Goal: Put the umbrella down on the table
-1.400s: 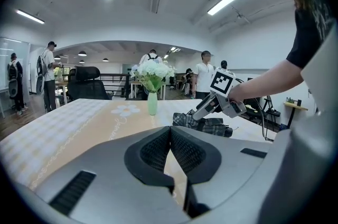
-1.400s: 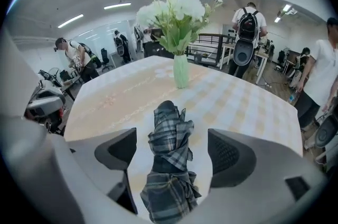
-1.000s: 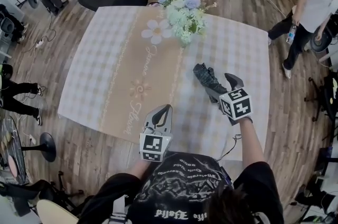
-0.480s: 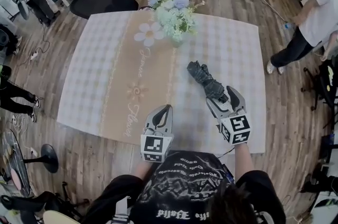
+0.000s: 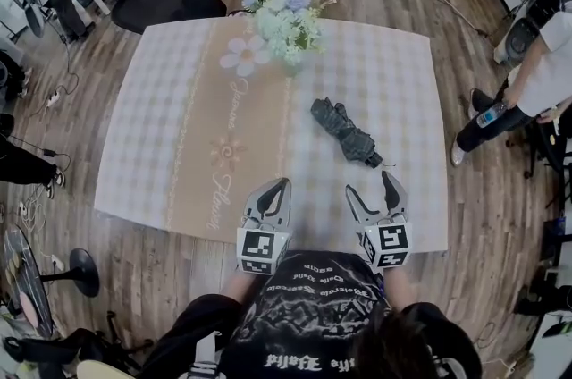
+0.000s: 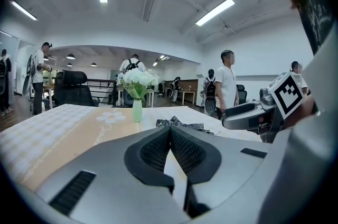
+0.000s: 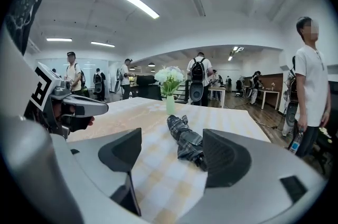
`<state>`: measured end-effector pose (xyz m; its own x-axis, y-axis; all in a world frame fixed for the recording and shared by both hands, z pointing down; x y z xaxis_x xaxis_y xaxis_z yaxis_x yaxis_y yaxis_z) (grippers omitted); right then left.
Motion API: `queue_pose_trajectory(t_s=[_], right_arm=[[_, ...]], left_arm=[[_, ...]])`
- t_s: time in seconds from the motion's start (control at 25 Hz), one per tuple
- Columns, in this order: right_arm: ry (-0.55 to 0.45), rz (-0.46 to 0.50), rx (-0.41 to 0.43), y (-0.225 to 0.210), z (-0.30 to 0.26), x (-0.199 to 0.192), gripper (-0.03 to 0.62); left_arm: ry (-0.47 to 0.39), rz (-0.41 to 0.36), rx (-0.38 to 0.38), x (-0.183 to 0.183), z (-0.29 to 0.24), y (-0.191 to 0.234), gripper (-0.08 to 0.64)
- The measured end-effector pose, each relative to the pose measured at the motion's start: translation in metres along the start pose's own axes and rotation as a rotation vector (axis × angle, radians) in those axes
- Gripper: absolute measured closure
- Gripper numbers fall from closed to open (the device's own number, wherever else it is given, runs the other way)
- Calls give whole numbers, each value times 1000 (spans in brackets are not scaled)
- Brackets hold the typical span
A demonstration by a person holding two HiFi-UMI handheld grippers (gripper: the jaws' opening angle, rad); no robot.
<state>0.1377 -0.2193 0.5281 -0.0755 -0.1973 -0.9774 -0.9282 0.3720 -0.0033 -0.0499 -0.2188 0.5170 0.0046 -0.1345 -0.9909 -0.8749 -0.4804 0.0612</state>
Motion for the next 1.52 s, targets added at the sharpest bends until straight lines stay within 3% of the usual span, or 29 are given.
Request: queue_pose_trajectory(t_s=[0.24,0.48,0.88,1.52], right_arm=[[-22,11,-28,-4,4,6,273],[-24,34,-41,0,2,6,417],[-20,20,-77,-1,4,8,572],[-18,23,-96,-4,6,3,584]], left_arm=[[-6,-6,-7,2,2,-4,541],[-6,-9,-10,0,2,-5,540],[3,-7,-8,0,4,-5,541],[10,3,19,-4,4,-2,541]])
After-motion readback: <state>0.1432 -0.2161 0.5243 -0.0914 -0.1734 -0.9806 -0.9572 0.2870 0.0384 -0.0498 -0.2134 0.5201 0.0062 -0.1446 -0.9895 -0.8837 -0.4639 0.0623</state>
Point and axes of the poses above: the fingertips, and each gripper's own axes: z backward along the fingers, y to its left, x out of its top, the point moved 2 cm from there along z, backward along the fingers, and after that the axes turned 10 degrees about -y, right-handed, at the moved point
